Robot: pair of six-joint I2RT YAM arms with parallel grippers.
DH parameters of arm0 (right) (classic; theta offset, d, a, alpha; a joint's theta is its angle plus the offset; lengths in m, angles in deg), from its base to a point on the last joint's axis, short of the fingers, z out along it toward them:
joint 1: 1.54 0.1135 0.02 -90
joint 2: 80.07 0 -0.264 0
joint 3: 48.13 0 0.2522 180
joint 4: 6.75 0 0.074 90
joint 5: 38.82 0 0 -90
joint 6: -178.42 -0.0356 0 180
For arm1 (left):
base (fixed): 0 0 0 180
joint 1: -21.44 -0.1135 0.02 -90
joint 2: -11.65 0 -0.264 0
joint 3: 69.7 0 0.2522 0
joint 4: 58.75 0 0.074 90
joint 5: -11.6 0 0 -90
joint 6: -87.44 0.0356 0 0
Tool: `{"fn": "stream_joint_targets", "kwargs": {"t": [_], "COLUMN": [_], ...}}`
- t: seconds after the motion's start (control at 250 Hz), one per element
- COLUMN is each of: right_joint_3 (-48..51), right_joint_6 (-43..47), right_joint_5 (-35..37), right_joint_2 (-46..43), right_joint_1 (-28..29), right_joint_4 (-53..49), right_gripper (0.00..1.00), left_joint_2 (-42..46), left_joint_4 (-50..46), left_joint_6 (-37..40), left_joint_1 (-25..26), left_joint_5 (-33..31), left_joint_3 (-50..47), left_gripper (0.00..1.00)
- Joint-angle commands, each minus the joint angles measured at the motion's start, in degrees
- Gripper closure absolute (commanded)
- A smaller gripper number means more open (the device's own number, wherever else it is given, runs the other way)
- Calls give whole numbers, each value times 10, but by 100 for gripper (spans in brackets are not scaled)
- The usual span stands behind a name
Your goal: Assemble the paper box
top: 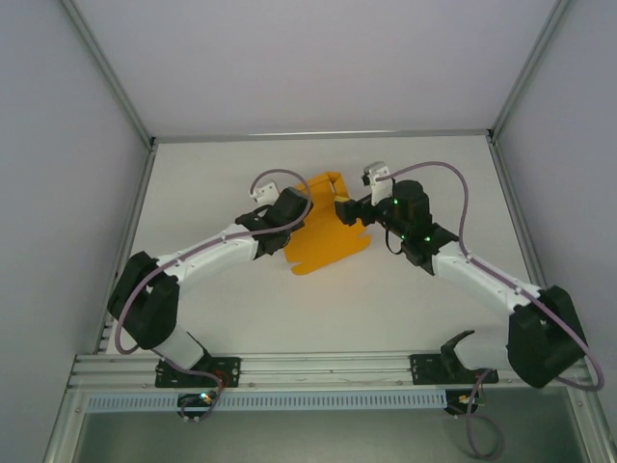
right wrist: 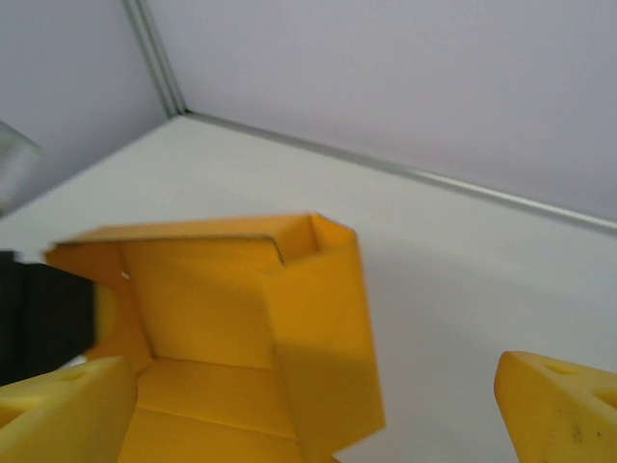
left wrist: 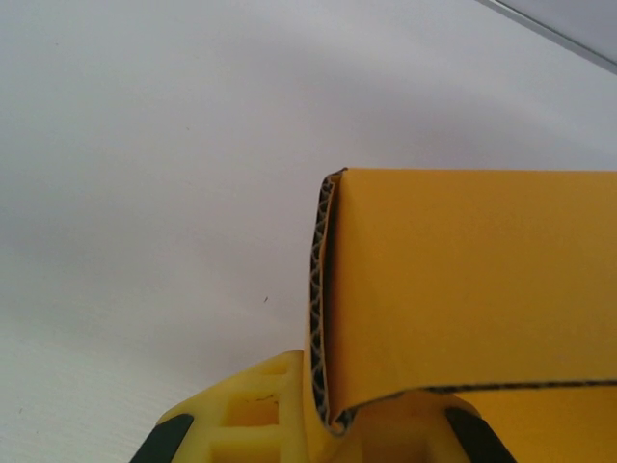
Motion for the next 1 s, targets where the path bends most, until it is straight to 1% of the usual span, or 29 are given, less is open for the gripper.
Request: {"fn": "stream_joint_targets", "kwargs": {"t": [0.0, 0.048, 0.104, 0.188, 0.248, 0.284, 0.367, 0.427, 0.559, 0.635, 0.691, 0.759, 0.851, 0.951, 0.998], "right_joint_3": [-5, -9, -16, -20, -32, -41, -74, -96, -141, -161, -172, -197, -221, -230, -231], "right_joint_6": [21, 17, -13, -68, -79, -66, -14, -1, 13, 36, 56, 83, 112, 134, 137], "right_joint_5": [-11, -13, -54, -187, -281, -325, -399, -437, -484, -503, -507, -509, -520, -518, -506], "right_joint_2": [-21, -26, -30, -20, 0, 12, 49, 79, 149, 175, 192, 215, 233, 239, 238], "right_joint_1": [-8, -24, -64, -155, -203, -215, -216, -216, -210, -197, -187, -176, -163, -147, -141], "right_joint_4": [-44, -63, -87, -90, -95, -102, -144, -156, -176, -195, -208, -246, -283, -306, -309], "right_gripper": [4, 11, 19, 28, 30, 30, 31, 34, 40, 40, 40, 44, 45, 50, 60], "left_joint_2": [14, 18, 24, 35, 41, 44, 45, 44, 44, 44, 44, 46, 45, 44, 43], "left_joint_4": [23, 29, 36, 48, 63, 71, 75, 75, 76, 75, 77, 78, 77, 78, 77], "left_joint_6": [33, 39, 51, 63, 68, 70, 72, 73, 74, 74, 75, 76, 78, 79, 78], "left_joint_1": [0, -1, -1, 0, -2, -2, -1, -1, 1, 1, 1, 2, 3, 2, 2], "left_joint_5": [7, 15, 18, 23, 29, 32, 40, 43, 44, 43, 45, 45, 44, 44, 44], "left_joint_3": [-7, -11, -13, -22, -31, -35, -35, -34, -31, -29, -28, -28, -27, -26, -26], "left_gripper": [100, 100, 100, 100, 100, 100, 100, 100, 100, 100, 100, 100, 100, 100, 100]}}
